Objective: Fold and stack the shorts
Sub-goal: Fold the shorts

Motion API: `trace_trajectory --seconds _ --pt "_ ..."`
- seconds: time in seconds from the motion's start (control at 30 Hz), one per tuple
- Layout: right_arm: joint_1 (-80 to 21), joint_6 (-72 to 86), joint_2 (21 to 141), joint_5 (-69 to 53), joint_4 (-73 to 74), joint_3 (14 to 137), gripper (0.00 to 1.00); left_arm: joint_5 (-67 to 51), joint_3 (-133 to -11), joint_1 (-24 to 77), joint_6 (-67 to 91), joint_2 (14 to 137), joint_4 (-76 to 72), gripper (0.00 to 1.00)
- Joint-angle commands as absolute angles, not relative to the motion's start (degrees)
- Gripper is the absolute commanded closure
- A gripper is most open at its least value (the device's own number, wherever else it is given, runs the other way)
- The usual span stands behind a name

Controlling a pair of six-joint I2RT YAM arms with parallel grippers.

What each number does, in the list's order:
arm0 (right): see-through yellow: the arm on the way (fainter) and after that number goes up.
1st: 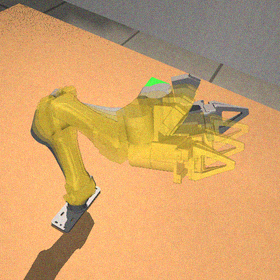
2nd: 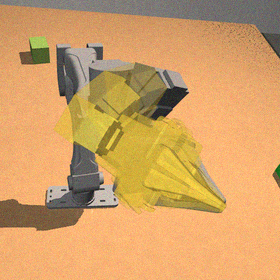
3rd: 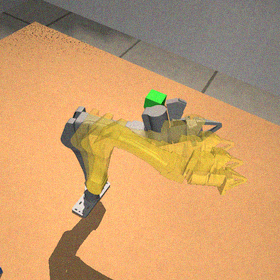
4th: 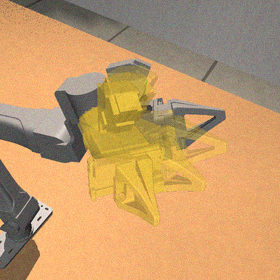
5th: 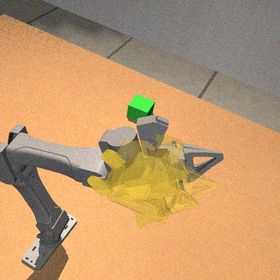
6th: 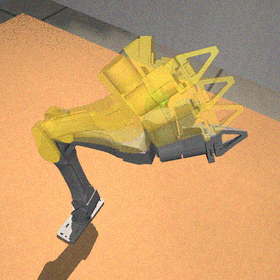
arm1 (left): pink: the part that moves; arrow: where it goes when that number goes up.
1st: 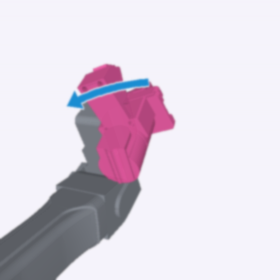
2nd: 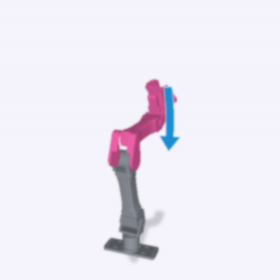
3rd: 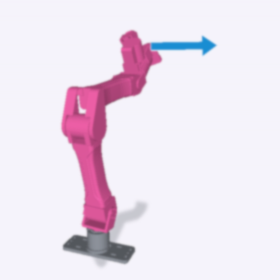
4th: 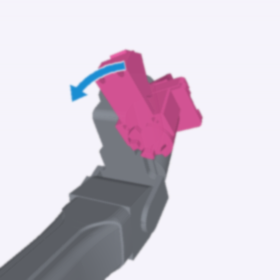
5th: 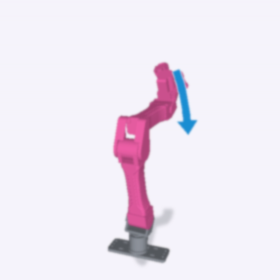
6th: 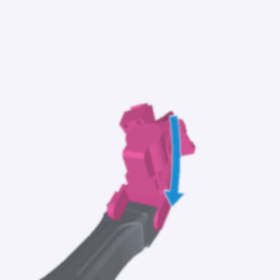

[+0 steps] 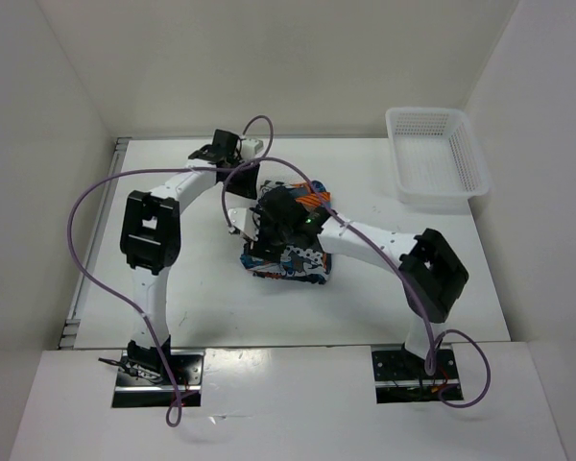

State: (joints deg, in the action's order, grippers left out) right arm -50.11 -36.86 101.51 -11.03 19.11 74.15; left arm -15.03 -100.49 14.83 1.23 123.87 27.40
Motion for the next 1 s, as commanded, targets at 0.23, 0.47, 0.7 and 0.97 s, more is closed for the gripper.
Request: trace_trajectory --seconds 0.23,0.47,0.7,0.97 --pt "-48.44 -33.13 87.37 -18.63 23.55 74.81 0.15 -12.14 -98.27 14.94 0.00 115.84 26.46 0.41" --pt "-38.10 -29.81 80.60 -17.14 25.75 71.63 0.06 -11.78 -95.91 10.38 0.00 113.12 27.16 0.36" --pt "-14.56 -22.69 84.27 -13.10 27.07 71.63 0.01 -14.41 -87.99 5.10 0.00 104.35 29.09 0.34" --pt "4.65 -15.12 86.04 -14.41 24.88 75.59 0.01 -16.96 -76.92 -2.19 0.00 93.27 29.62 0.32"
